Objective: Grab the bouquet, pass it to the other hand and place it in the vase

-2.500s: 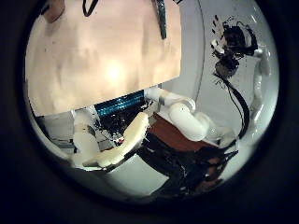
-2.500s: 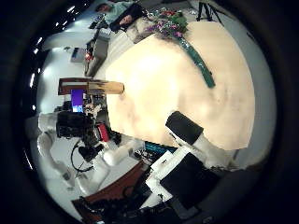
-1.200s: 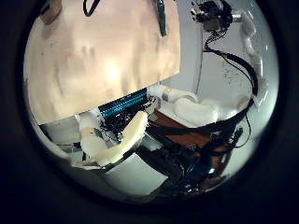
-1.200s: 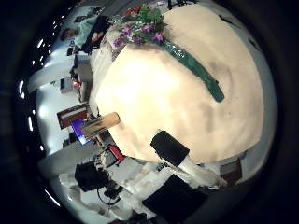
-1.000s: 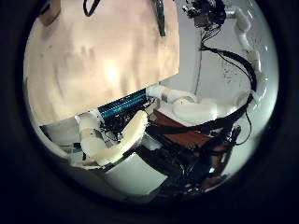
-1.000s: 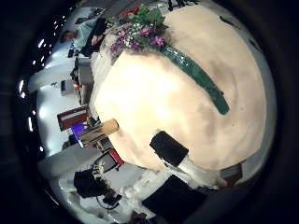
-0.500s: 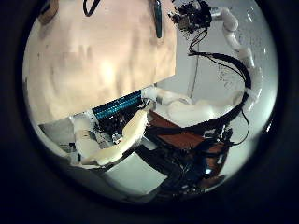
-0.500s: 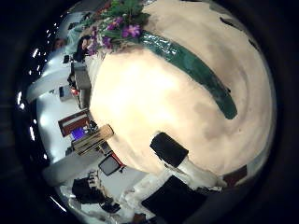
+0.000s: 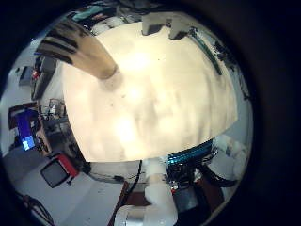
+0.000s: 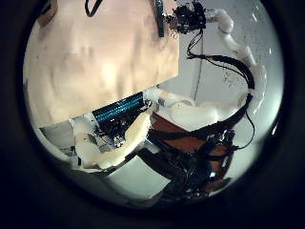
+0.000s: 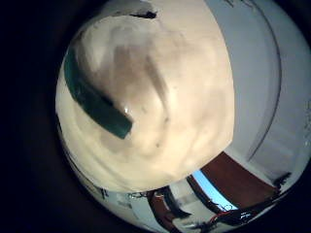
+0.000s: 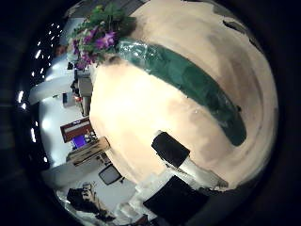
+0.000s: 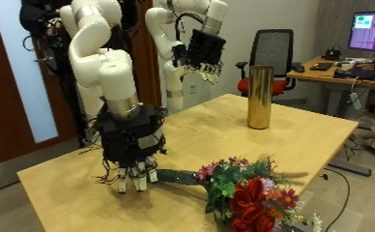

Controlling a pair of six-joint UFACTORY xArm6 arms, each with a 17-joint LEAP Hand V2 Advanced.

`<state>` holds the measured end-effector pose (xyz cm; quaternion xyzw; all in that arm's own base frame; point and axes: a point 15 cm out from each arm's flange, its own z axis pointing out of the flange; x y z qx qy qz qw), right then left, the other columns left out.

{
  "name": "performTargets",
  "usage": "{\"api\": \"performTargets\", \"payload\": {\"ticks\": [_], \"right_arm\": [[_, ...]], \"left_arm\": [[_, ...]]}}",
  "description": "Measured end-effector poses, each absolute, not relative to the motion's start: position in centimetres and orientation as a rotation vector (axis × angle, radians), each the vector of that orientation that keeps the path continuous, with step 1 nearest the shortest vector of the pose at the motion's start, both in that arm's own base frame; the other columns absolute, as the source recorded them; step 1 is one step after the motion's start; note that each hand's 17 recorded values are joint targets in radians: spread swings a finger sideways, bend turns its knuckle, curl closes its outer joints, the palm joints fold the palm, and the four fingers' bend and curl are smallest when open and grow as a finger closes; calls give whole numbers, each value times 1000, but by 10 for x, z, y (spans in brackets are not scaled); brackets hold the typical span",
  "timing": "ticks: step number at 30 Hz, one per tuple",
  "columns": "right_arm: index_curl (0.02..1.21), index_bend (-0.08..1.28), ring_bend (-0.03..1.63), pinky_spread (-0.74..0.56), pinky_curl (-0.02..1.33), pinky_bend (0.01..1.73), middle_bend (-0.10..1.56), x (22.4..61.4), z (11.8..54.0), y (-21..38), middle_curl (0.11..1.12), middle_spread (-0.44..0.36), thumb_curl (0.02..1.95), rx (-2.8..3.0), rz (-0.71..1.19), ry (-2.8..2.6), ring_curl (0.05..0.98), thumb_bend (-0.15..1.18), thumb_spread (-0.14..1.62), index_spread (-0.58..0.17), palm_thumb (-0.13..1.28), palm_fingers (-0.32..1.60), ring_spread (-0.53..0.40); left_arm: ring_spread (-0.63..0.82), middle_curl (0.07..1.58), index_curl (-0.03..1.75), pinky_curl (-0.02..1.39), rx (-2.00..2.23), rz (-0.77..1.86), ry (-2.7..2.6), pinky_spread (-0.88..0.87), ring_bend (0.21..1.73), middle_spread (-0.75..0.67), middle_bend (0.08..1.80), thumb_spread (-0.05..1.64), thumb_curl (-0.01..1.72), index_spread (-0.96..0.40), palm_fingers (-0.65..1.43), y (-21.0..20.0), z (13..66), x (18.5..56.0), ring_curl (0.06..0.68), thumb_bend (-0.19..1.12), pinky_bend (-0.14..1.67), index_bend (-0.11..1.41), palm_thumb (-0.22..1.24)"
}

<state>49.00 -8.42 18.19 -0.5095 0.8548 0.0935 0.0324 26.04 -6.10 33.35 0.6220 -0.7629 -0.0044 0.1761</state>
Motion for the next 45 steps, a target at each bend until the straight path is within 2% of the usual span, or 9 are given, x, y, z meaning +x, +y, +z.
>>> {"api": "performTargets", "payload": {"ticks": [26, 30, 32, 33, 35, 36, 37, 42, 45], "right_arm": [[292, 185, 828, 205, 187, 584, 504, 499, 131, -68, 346, 149, 356, -1646, 397, 2659, 177, -17, 1054, -70, 527, 310, 49], [313, 204, 879, 169, 158, 521, 546, 499, 132, -68, 358, 114, 367, -1651, 401, 2660, 184, -14, 1043, -94, 577, 445, -5], [338, 239, 931, 90, 125, 488, 615, 497, 133, -66, 380, 43, 385, -1660, 413, 2661, 194, -8, 1031, -142, 655, 629, -84], [334, 250, 960, 31, 114, 523, 656, 496, 134, -65, 389, 14, 393, -1661, 420, 2662, 192, 0, 1024, -167, 692, 801, -124], [355, 272, 981, -50, 118, 572, 679, 497, 136, -65, 405, -30, 401, -1662, 421, 2659, 211, -11, 1014, -198, 715, 907, -177], [388, 303, 1003, -216, 156, 726, 716, 498, 138, -65, 429, -96, 412, -1662, 418, 2657, 239, -11, 998, -251, 754, 1195, -234], [404, 329, 1001, -278, 166, 761, 735, 500, 142, -65, 439, -121, 416, -1663, 419, 2653, 248, -14, 988, -270, 765, 1215, -249], [524, 566, 1105, -513, 228, 880, 909, 497, 154, -67, 512, -200, 447, -1653, 485, 2646, 337, -16, 930, -323, 833, 1396, -267], [613, 782, 1198, -492, 300, 1010, 1041, 498, 166, -62, 566, -192, 475, -1619, 559, 2604, 394, -10, 905, -319, 886, 1465, -248]], "left_arm": [[569, 327, 358, 243, 1767, -20, -2156, 503, 329, 410, 236, 938, 307, 247, 87, -63, 332, 261, 227, -28, 179, 183, 439], [565, 327, 358, 243, 1768, -20, -2155, 503, 329, 408, 235, 938, 308, 247, 87, -62, 332, 261, 227, -29, 179, 183, 439], [573, 327, 359, 243, 1766, -22, -2155, 503, 329, 418, 234, 938, 308, 247, 90, -63, 332, 261, 226, -29, 177, 181, 439], [572, 327, 358, 243, 1766, -21, -2155, 503, 333, 400, 232, 938, 308, 247, 90, -62, 333, 260, 226, -29, 177, 181, 439], [568, 326, 360, 245, 1767, -18, -2157, 503, 332, 396, 221, 938, 309, 247, 84, -62, 333, 261, 227, -29, 181, 185, 439], [569, 326, 360, 245, 1766, -18, -2158, 503, 330, 400, 220, 938, 309, 247, 83, -63, 333, 261, 226, -29, 181, 185, 439], [570, 325, 361, 246, 1764, -20, -2158, 503, 328, 403, 218, 938, 309, 247, 85, -63, 332, 261, 225, -29, 180, 184, 439], [571, 327, 360, 244, 1767, -19, -2156, 503, 323, 401, 222, 938, 309, 247, 88, -62, 332, 261, 224, -29, 178, 184, 439], [570, 329, 358, 242, 1767, -19, -2156, 502, 324, 399, 228, 938, 309, 247, 90, -62, 332, 261, 226, -29, 177, 183, 439]]}}
